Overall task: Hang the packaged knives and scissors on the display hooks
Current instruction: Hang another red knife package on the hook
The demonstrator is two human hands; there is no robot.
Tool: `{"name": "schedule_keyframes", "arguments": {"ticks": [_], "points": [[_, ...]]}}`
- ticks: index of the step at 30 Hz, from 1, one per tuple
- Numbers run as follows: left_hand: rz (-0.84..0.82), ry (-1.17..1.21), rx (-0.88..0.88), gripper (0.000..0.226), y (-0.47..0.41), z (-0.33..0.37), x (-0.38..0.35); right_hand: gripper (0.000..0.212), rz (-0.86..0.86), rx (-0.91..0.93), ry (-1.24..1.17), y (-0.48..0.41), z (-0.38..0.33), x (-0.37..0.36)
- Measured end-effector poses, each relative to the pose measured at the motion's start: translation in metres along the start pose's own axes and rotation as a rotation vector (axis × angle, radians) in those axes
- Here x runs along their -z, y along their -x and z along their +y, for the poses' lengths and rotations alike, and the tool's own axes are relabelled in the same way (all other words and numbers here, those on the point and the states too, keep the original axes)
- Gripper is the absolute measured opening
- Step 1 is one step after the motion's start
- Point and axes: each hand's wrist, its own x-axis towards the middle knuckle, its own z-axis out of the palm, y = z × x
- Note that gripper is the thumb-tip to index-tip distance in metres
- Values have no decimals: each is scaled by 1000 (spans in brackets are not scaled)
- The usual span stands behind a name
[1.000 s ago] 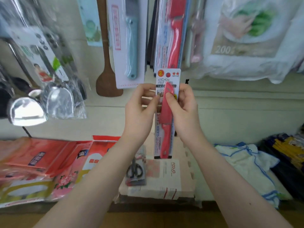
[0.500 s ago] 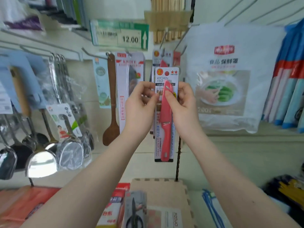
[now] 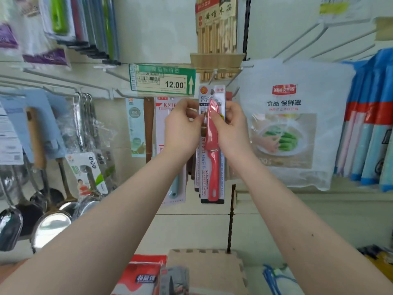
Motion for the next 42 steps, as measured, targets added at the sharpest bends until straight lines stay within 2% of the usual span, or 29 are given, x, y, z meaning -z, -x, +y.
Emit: {"name": "schedule_keyframes", "arguments": {"ticks": [9,15,21,29,42], "points": [[30,-164,-36,16,-10,-1,-6,11,-1,-46,71,-11,5,-4],[19,-173,-50,21,-11,-1,-7,11,0,-70,87,-15,3,-2],[-22,-231,-35,30,-8,-1,-7,31,31,-78,161,-16,4,-5],[-12,-285,-57,33,2,-8,-7,33,109,-83,247,-11,15,-5],[16,-14,-33,9,37,-11,-6,44,70,-118,152,24,32,8]]}}
